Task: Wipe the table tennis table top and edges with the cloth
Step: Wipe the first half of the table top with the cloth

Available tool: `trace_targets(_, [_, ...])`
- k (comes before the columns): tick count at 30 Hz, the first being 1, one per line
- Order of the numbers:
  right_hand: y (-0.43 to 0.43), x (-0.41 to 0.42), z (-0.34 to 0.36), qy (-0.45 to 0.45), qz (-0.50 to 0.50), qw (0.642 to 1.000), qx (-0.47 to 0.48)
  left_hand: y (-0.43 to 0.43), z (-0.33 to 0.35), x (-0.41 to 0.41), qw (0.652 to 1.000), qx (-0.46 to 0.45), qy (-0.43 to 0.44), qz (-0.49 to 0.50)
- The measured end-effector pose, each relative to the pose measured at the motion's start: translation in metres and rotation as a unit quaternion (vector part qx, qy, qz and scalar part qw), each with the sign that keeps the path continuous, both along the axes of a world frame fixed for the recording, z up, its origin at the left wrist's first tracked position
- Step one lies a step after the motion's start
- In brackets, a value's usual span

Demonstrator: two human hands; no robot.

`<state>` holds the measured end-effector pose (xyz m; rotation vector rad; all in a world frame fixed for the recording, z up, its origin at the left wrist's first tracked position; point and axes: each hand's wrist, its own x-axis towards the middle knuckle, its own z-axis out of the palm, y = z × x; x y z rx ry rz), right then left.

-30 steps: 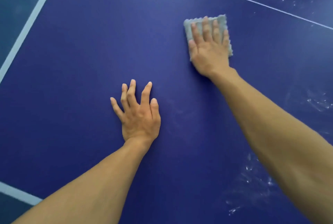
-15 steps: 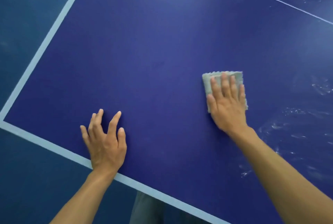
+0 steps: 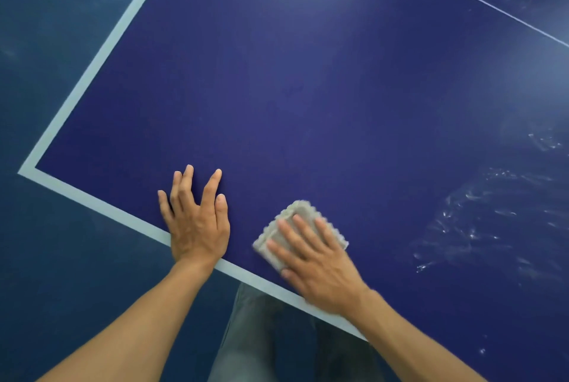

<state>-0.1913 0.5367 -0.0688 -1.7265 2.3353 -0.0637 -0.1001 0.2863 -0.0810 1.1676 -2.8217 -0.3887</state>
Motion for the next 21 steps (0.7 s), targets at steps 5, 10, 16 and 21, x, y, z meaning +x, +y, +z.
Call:
trace_targets(5, [-0.003, -0.087, 0.007, 0.004, -0.388, 0.921, 0.027, 0.004, 0.008, -0.003, 0.999, 0.025, 0.015, 0.017])
trace_targets(10, [-0.062, -0.013, -0.001, -0.022, -0.199, 0.978, -0.052, 0.004, 0.015, -0.001, 0.992, 0.092, 0.073, 0.048])
trace_targets(16, [0.023, 0.077, -0.006, -0.051, -0.058, 0.995, -0.065, 0.048, 0.017, 0.016, 0.989, 0.085, 0.088, 0.08])
trace_targets(21, [0.161, 0.054, 0.001, -0.036, -0.095, 0.994, -0.03, 0.146, 0.006, 0.027, 0.996, 0.037, 0.062, 0.052])
